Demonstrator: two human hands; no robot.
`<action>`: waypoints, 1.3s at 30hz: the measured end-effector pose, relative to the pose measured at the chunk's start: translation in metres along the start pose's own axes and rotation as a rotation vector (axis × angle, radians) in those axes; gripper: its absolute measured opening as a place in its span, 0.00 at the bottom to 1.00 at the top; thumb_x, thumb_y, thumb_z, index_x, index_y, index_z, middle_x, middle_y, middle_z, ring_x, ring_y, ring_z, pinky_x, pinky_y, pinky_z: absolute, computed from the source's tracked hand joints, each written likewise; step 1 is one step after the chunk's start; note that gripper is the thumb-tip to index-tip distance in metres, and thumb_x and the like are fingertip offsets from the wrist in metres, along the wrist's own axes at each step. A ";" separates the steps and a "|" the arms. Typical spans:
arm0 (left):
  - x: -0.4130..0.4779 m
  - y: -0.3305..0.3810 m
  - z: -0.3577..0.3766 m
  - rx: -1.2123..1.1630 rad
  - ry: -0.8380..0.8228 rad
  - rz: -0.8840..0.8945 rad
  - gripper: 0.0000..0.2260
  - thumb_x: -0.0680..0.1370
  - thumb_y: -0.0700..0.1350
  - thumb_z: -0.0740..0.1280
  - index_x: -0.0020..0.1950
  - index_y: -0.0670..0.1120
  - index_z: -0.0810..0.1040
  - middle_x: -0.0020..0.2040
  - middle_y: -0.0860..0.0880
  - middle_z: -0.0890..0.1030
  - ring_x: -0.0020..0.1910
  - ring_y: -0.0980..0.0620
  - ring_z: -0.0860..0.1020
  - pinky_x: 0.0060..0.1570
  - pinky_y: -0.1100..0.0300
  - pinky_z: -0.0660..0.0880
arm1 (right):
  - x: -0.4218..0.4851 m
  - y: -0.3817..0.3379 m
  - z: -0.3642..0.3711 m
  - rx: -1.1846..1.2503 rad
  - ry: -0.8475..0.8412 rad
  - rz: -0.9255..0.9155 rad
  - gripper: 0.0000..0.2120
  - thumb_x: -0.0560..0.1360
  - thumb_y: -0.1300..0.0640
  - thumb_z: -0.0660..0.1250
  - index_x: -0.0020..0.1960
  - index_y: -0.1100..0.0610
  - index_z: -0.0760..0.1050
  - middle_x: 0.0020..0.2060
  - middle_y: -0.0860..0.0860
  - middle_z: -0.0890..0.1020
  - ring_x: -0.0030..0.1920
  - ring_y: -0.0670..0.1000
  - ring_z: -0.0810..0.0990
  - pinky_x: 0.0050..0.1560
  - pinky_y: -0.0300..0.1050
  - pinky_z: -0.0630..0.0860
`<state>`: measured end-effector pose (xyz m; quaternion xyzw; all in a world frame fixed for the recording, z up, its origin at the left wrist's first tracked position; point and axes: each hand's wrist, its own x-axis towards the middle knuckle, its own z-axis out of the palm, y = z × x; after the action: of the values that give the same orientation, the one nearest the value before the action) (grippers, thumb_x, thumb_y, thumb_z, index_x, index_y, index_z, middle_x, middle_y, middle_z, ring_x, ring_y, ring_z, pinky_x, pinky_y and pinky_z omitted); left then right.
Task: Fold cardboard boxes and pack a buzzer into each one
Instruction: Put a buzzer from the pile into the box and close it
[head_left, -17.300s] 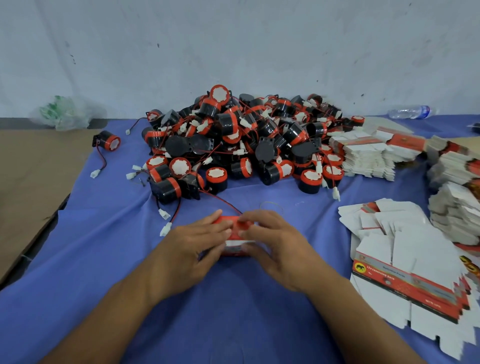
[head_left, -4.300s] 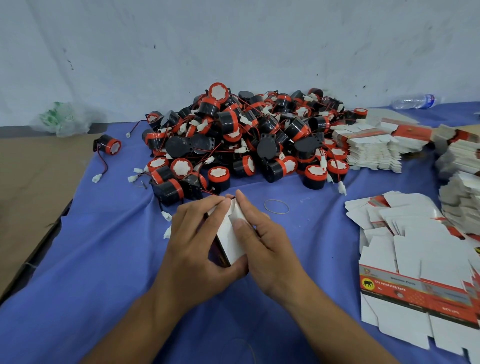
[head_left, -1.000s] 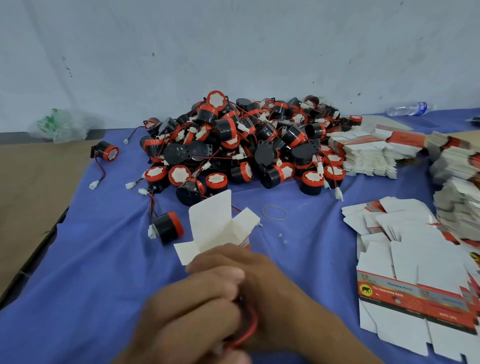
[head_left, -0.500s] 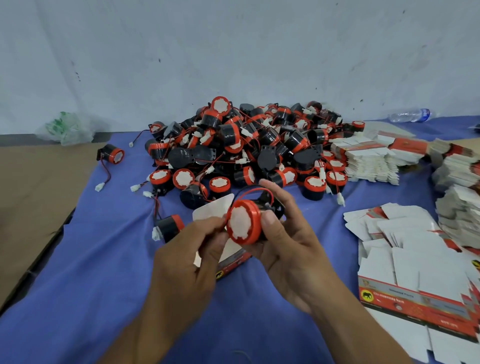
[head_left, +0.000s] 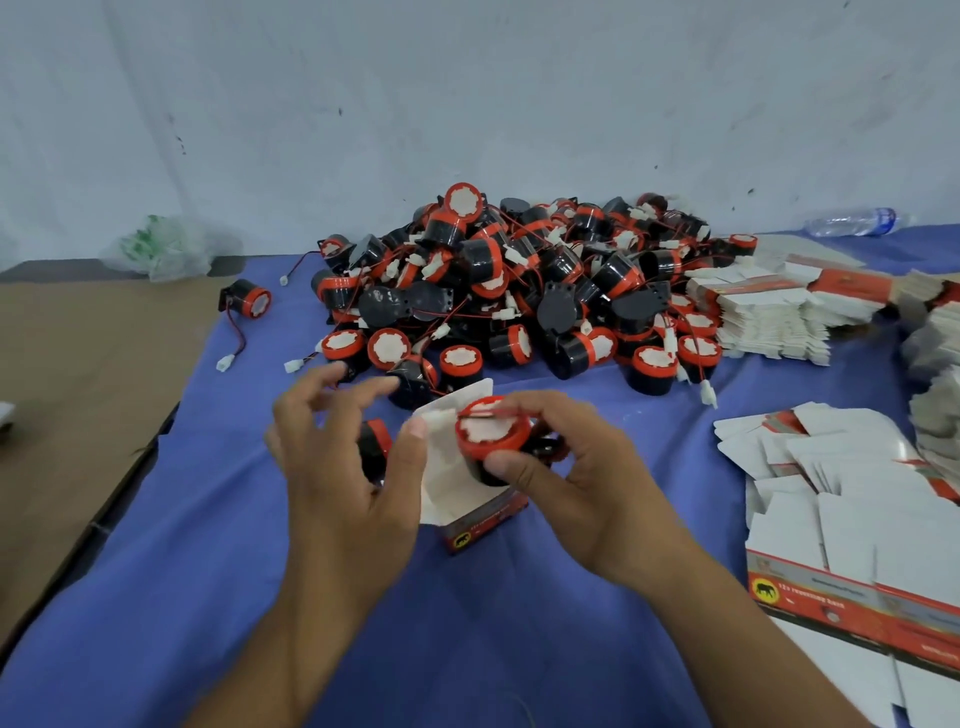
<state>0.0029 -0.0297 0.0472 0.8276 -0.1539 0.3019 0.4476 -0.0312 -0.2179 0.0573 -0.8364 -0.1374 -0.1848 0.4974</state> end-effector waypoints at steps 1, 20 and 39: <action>0.001 -0.006 0.000 -0.042 -0.039 -0.083 0.19 0.72 0.61 0.64 0.60 0.58 0.70 0.62 0.53 0.68 0.67 0.52 0.68 0.65 0.57 0.65 | 0.003 0.001 -0.002 -0.046 0.022 0.029 0.18 0.76 0.49 0.72 0.53 0.27 0.71 0.51 0.27 0.76 0.57 0.39 0.73 0.55 0.26 0.67; -0.010 -0.038 0.021 -0.315 -0.520 -0.119 0.30 0.62 0.61 0.79 0.55 0.60 0.65 0.54 0.63 0.79 0.52 0.61 0.80 0.43 0.69 0.76 | 0.011 0.010 -0.007 -0.547 -0.387 -0.133 0.04 0.76 0.57 0.69 0.47 0.58 0.80 0.53 0.49 0.83 0.50 0.52 0.76 0.53 0.49 0.71; -0.011 -0.037 0.022 -0.023 -0.639 0.167 0.22 0.74 0.61 0.64 0.64 0.54 0.80 0.56 0.58 0.74 0.55 0.60 0.75 0.53 0.66 0.74 | 0.011 0.017 -0.029 0.063 0.201 0.180 0.08 0.78 0.64 0.68 0.45 0.53 0.74 0.36 0.52 0.83 0.38 0.45 0.86 0.41 0.41 0.83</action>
<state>0.0220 -0.0275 0.0066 0.8598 -0.3572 0.0608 0.3598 -0.0193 -0.2510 0.0621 -0.8067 -0.0169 -0.2176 0.5492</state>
